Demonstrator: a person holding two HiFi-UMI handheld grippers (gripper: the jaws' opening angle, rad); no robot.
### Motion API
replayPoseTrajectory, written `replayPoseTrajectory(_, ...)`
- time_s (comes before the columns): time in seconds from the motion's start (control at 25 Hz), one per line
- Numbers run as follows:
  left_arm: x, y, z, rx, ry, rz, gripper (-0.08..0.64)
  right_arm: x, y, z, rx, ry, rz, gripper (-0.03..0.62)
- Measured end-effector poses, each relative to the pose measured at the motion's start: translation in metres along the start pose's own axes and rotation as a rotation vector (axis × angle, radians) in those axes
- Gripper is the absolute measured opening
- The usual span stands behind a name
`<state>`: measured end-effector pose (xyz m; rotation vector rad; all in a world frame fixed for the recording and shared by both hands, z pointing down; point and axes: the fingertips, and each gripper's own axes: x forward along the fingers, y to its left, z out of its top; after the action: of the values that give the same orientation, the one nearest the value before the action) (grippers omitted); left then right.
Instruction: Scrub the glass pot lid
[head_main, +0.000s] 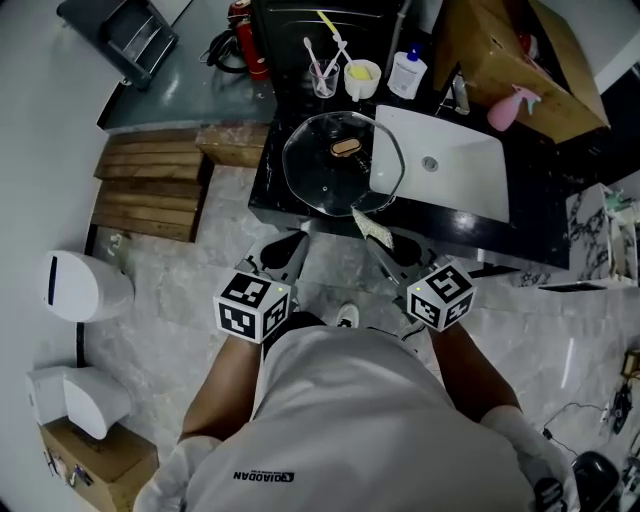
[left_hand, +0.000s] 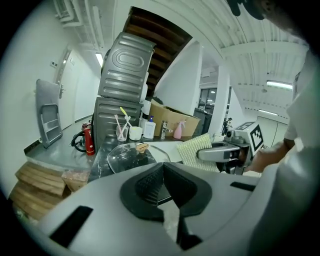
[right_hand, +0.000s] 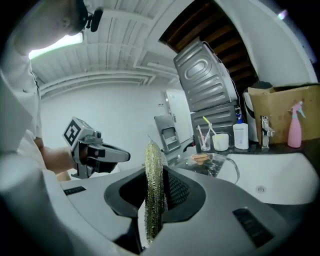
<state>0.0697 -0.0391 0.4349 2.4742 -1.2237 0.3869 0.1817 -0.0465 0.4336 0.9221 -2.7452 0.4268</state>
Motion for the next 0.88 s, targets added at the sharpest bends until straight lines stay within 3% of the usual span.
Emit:
replayPoseTrajectory(0.24,-0.013,0.005,-0.004,0.013,0.015,-0.012,0.015,-0.002,0.028,0.001,0.113,-0.075,0.009,0.087)
replayPoseTrajectory(0.52,-0.038,0.011,0.002,0.061,0.017,-0.100,0.015,0.006,0.053,-0.012,0.241,-0.058,-0.091,0.084)
replayPoseTrajectory(0.76,-0.071,0.020,-0.016,0.109,0.055,-0.181,0.015,0.011,0.090,-0.023,0.249,-0.049,-0.202,0.083)
replayPoseTrajectory(0.88,-0.088,0.021,-0.027,0.122,0.068,-0.226,0.015,0.013,0.114,-0.032,0.301,-0.058,-0.220,0.083)
